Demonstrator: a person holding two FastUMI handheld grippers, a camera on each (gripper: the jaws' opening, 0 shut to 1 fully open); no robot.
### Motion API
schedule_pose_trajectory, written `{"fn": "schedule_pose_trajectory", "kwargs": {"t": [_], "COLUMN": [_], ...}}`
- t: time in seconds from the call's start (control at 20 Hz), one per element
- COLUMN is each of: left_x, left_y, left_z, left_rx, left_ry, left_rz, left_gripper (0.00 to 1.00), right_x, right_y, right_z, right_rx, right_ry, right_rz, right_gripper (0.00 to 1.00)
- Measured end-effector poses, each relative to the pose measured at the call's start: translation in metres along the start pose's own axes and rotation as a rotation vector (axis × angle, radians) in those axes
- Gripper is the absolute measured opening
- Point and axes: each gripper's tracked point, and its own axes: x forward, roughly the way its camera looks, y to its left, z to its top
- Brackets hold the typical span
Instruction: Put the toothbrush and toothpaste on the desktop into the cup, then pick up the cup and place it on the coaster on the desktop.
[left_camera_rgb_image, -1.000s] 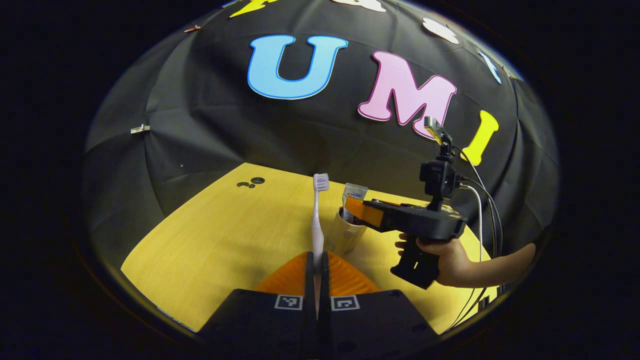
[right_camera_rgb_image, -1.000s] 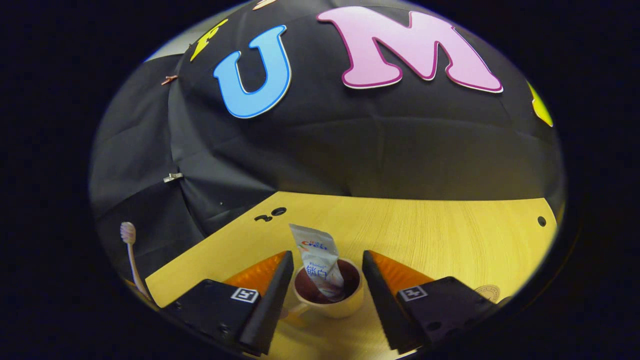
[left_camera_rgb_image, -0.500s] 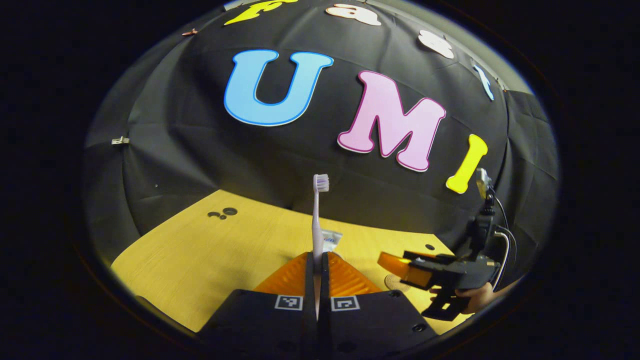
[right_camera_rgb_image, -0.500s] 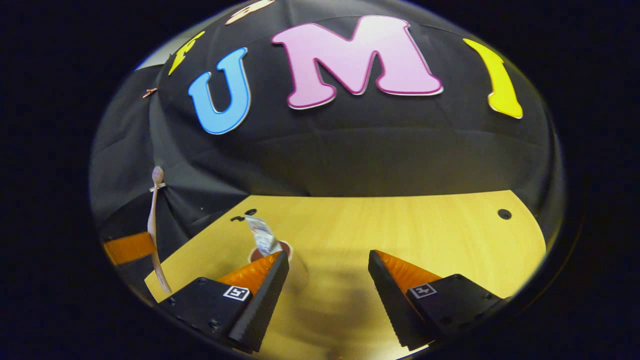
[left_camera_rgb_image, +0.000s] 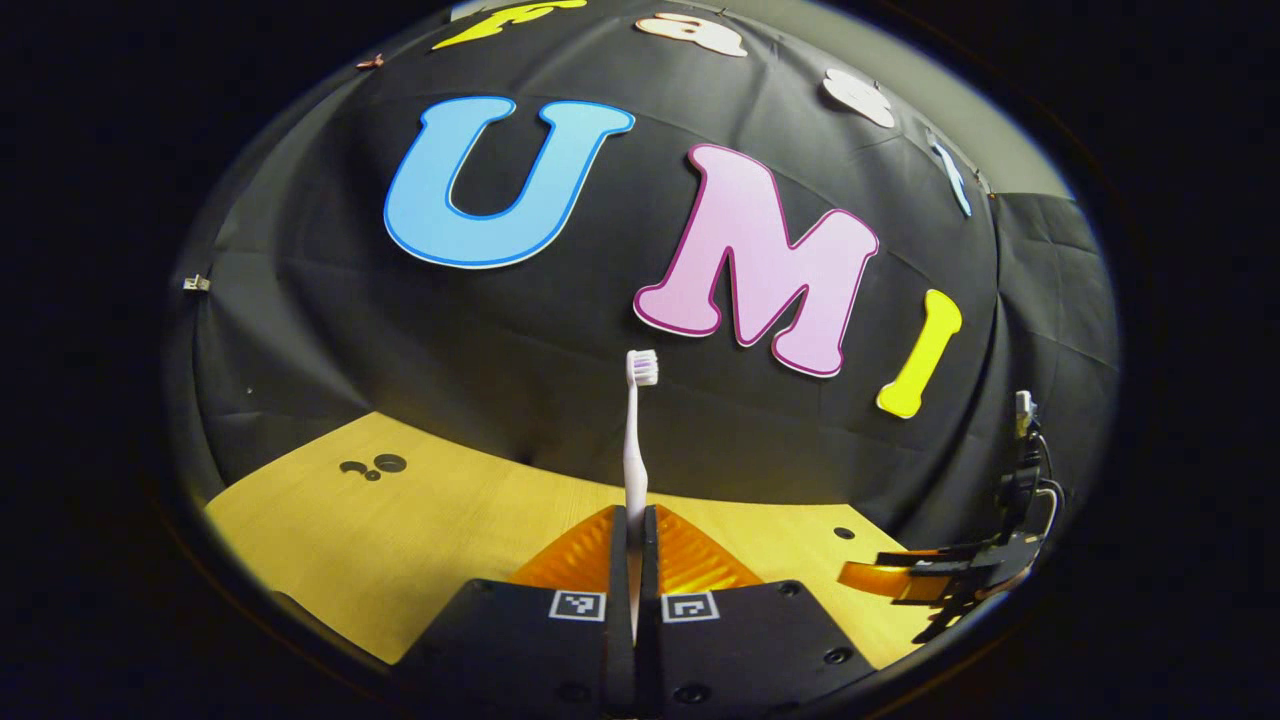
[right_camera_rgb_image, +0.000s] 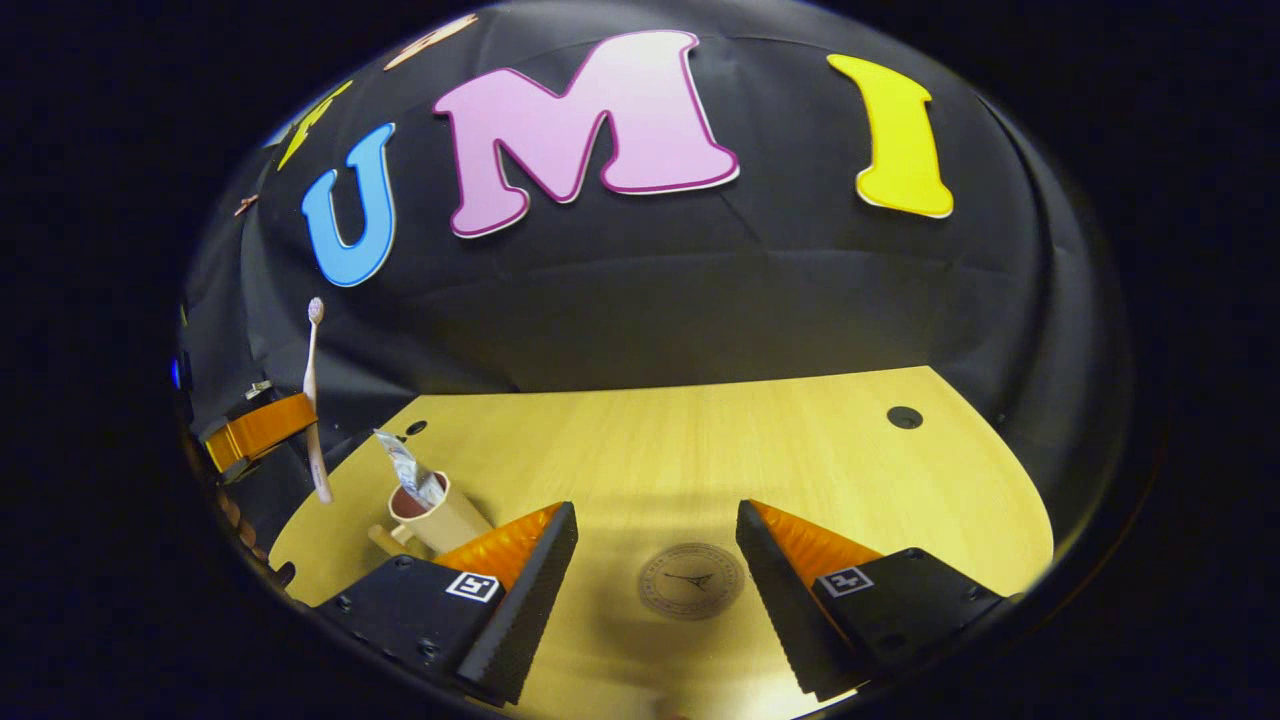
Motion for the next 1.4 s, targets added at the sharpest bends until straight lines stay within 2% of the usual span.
{"fn": "schedule_pose_trajectory", "kwargs": {"t": [0.4,0.6,0.75,0.8,0.85,1.0,1.05,1.1,1.4], "left_x": [0.036,0.037,0.039,0.037,0.035,0.024,0.019,0.014,-0.011], "left_y": [0.017,0.021,0.016,0.015,0.014,0.011,0.01,0.009,0.026], "left_z": [-0.027,-0.045,-0.06,-0.067,-0.072,-0.075,-0.075,-0.075,-0.082], "left_rx": [0.031,0.09,0.094,0.105,0.126,0.177,0.182,0.187,0.235], "left_ry": [-0.082,-0.093,-0.072,-0.051,-0.032,0.003,0.016,0.03,0.158], "left_rz": [-0.009,-0.02,-0.045,-0.051,-0.052,-0.053,-0.056,-0.061,-0.015], "left_gripper": [0.06,0.1,0.14,0.26,0.24,0.7,0.78,0.95,0.98], "right_x": [-0.013,-0.016,-0.02,-0.021,-0.022,-0.025,-0.025,-0.027,-0.039], "right_y": [-0.052,-0.058,-0.055,-0.054,-0.054,-0.05,-0.051,-0.051,-0.061], "right_z": [-0.01,-0.03,-0.044,-0.049,-0.052,-0.053,-0.053,-0.053,-0.055], "right_rx": [0.048,0.028,0.021,0.023,0.027,0.031,0.029,0.032,0.055], "right_ry": [0.019,0.054,0.078,0.087,0.091,0.095,0.094,0.096,0.107], "right_rz": [-0.109,-0.129,-0.131,-0.133,-0.135,-0.124,-0.123,-0.123,-0.121], "right_gripper": [0.98,0.98,0.98,0.98,0.98,0.99,0.99,0.98,0.98]}}
